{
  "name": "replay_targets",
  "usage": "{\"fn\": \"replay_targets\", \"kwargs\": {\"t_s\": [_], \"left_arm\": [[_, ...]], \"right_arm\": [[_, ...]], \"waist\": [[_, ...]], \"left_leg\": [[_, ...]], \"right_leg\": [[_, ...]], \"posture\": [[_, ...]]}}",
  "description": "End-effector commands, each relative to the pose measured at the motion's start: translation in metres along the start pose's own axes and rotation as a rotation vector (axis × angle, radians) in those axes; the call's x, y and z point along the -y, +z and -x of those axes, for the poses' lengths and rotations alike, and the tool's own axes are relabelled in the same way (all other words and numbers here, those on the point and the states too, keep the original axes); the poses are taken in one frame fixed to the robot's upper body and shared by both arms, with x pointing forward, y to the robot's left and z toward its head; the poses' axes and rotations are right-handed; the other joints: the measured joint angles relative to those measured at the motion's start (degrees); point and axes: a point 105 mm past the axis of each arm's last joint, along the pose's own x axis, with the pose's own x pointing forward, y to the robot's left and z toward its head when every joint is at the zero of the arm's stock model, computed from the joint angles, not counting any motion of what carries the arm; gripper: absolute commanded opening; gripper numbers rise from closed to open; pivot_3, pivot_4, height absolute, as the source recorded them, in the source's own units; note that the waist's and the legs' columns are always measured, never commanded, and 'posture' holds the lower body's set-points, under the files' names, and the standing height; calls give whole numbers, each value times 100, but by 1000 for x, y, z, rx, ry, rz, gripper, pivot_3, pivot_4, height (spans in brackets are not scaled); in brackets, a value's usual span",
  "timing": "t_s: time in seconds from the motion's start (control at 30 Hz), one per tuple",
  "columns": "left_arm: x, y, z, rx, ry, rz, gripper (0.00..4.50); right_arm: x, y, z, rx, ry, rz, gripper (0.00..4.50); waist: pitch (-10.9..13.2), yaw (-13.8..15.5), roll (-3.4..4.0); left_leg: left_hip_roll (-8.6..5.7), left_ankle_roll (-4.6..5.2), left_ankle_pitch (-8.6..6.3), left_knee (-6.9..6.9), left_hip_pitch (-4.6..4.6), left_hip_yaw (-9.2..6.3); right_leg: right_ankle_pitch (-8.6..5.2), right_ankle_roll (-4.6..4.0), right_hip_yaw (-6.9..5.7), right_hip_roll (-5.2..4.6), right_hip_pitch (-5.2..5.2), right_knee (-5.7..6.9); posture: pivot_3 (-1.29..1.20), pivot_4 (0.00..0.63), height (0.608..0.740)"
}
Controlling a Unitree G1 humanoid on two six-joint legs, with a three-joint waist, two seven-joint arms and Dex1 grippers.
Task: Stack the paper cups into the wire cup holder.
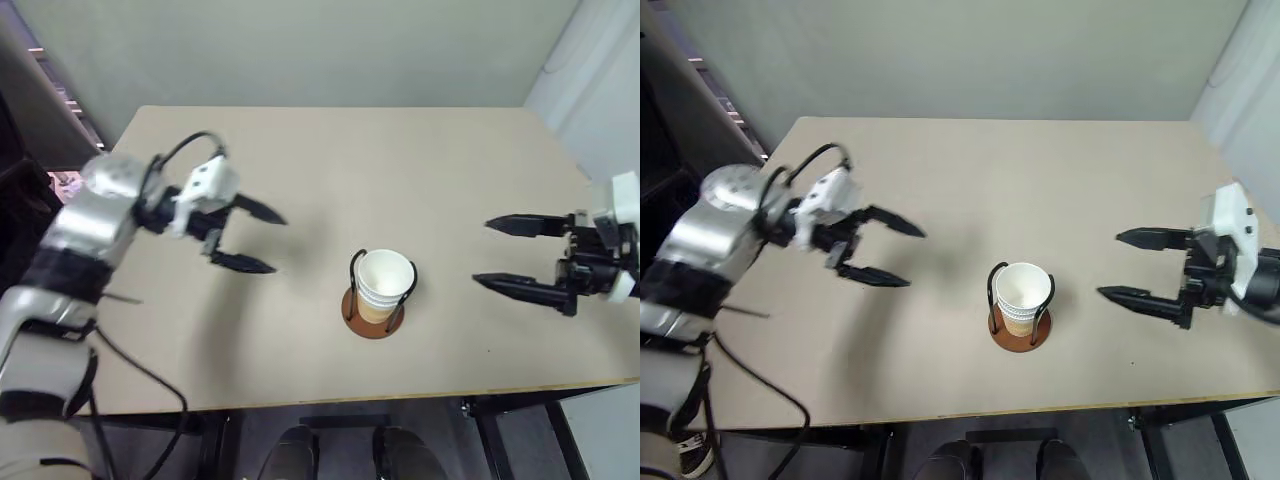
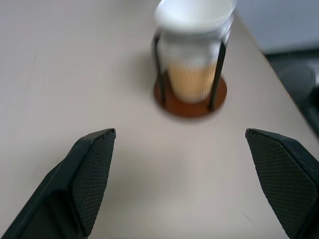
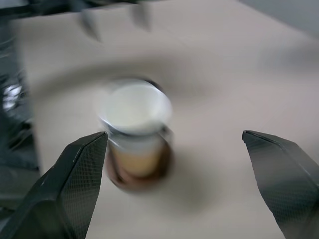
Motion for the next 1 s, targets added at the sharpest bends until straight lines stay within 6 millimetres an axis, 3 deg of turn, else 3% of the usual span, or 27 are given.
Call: {"fn": "replay_targets", "kwargs": {"t_s": [0.03,0.13,0.33,0.53,1.0], "left_arm": [[10,-14,13,31,102,82,4468],[23,-24,13,51,150,144,4468],[36,-28,19,68,243,193,4468],[39,-27,20,84,303,201,4468],[43,-32,15,91,369,224,4468]], "right_arm": [[14,-19,10,-20,-36,-35,4500],[17,-31,9,-25,-23,-67,4500],[14,-31,-5,-3,38,-42,4500],[16,-33,-14,8,44,-45,4500],[28,-34,-18,12,31,-51,4500]], "waist": [[-2,16,4],[-2,-5,3],[-2,-36,2],[-1,-82,1],[-1,-102,1]], "left_leg": [[-1,0,0,-2,2,0],[1,-4,3,-8,8,2],[3,-9,11,-18,25,3],[3,24,-8,-23,68,3],[5,6,0,-47,97,3]], "right_leg": [[-2,-3,0,0,-1,0],[-6,-15,0,0,-3,11],[2,-54,-2,4,-6,37],[-32,-129,0,3,11,86],[-39,-157,0,5,18,104]], "posture": [[0,150,740],[0,150,740],[0,150,740],[0,150,740],[0,150,740]]}}
